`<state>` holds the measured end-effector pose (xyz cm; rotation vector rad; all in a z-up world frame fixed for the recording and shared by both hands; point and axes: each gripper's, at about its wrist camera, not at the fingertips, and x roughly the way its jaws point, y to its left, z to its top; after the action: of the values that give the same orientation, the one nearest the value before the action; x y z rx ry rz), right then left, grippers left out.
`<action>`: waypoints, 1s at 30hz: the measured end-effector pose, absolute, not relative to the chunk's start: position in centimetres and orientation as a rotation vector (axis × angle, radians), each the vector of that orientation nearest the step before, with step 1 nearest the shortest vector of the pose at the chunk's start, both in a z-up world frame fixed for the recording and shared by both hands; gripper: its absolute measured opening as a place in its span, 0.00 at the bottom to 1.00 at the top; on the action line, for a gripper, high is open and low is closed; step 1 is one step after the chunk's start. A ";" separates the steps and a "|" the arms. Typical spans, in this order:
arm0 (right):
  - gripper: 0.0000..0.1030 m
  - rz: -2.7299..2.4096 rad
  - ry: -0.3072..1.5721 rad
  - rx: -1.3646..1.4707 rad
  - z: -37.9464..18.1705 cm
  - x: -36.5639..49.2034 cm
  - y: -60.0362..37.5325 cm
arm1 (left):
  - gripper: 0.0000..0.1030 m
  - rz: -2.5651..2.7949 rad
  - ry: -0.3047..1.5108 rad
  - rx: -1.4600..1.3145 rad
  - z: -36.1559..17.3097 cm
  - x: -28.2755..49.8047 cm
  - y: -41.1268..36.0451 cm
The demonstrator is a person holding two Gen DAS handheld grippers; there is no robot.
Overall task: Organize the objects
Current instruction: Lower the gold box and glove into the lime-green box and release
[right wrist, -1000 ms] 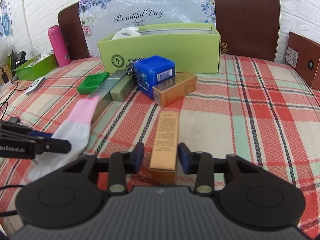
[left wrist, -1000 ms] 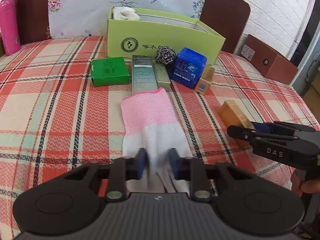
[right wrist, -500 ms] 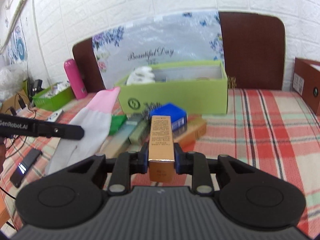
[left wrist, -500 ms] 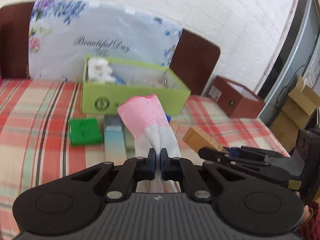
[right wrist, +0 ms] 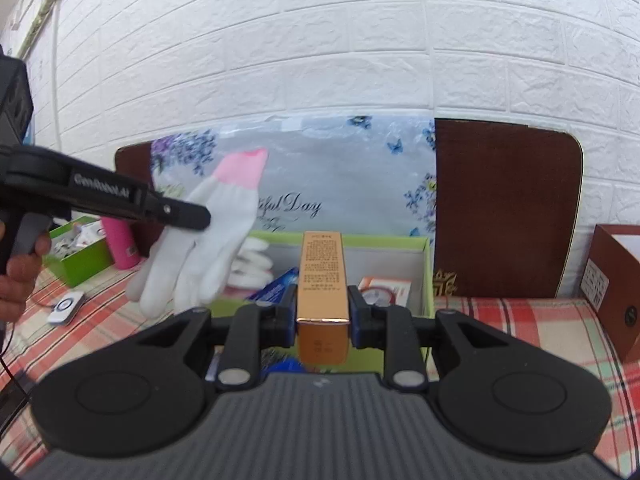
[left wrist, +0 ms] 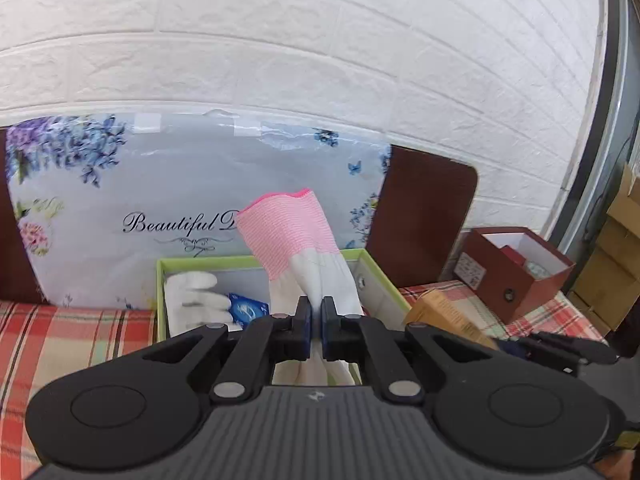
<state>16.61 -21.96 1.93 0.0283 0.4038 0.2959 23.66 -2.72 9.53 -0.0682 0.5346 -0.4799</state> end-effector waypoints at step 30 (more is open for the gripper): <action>1.00 0.205 0.378 -0.089 -2.8 22.1 -20.5 | 0.76 -0.248 0.555 -0.089 5.1 27.1 -0.9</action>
<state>22.13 -20.48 -2.76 -0.0890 0.3782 0.2048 27.05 -0.92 5.10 -0.0889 0.5553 -0.2477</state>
